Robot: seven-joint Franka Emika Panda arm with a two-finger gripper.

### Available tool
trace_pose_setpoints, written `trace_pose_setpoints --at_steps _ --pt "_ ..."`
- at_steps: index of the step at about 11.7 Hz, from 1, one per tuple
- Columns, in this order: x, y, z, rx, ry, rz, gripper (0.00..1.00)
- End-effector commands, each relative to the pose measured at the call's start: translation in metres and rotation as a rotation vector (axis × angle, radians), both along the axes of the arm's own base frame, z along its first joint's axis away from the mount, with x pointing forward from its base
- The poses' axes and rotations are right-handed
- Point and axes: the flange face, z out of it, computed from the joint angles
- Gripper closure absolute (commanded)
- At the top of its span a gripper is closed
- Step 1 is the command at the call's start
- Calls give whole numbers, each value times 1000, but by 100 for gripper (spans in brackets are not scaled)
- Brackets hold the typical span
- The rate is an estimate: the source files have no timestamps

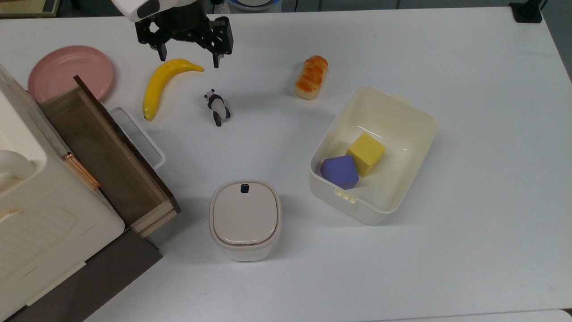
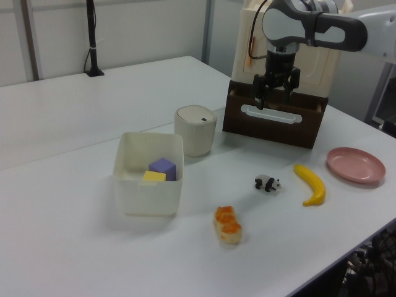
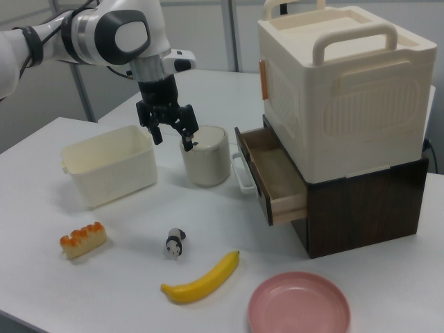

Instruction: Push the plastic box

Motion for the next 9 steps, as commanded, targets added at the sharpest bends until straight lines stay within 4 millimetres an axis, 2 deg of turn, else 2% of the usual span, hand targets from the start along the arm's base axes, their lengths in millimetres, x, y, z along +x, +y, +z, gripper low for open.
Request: trace_pose_setpoints --at_steps 1,9 --pt "-9 0 3 26 21 14 0" --pt "-6 3 -2 19 26 44 0"
